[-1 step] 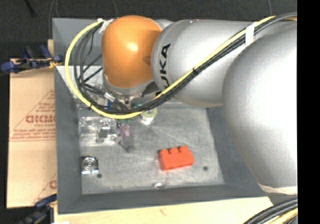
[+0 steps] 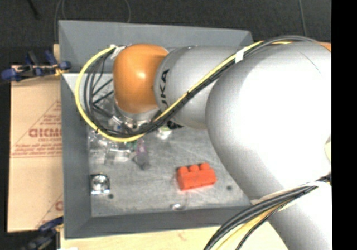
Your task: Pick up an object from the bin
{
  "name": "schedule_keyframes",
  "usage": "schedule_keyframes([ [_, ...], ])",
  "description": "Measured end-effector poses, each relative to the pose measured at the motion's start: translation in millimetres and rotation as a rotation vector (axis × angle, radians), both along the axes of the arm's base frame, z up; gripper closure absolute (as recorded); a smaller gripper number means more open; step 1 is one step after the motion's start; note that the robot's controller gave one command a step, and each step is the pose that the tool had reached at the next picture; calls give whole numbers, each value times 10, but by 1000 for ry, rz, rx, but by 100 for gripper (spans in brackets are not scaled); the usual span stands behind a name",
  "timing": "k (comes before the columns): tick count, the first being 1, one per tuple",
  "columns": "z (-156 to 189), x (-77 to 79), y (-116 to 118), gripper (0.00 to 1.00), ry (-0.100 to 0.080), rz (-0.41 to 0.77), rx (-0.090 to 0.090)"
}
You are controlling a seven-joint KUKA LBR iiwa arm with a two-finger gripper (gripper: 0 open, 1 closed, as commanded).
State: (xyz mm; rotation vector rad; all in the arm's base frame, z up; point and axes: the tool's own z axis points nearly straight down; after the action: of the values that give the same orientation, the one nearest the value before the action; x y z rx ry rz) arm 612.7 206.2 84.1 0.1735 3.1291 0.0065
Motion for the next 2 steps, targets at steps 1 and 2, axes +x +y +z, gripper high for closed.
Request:
schedule_keyframes([
  [1, -80, -103, -196, 0, -6, -101, 7],
  [2, -61, -83, -194, 0, 2, -100, 1],
])
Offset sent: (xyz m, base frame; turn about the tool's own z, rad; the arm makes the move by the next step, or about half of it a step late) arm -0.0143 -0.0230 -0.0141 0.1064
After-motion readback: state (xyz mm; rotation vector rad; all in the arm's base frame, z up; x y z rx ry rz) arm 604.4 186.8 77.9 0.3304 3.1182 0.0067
